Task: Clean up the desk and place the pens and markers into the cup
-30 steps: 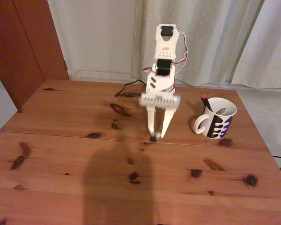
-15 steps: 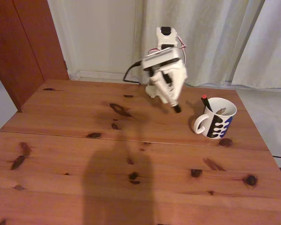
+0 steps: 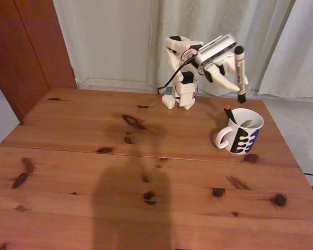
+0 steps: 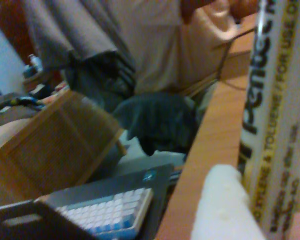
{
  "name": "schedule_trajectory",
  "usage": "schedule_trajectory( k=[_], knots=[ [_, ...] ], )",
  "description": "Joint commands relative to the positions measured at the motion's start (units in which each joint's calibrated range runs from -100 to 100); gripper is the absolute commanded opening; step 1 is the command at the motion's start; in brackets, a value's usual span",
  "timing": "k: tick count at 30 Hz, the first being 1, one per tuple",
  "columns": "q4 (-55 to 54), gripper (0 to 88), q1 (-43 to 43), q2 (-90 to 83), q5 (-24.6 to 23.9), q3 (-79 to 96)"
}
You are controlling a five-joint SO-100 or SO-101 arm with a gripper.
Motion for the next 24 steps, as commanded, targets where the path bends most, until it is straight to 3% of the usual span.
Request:
schedule_trajectory(
  k=[1,12,24],
  knots=[
    [2.3,0.5,-2.2,-2.9,0.3,-0.2],
    [5.2,0.5,-3.9,-3.1,0.0,2.3],
    [-16.7,0.5,-3.4,4.8,0.4,8.1]
  ],
)
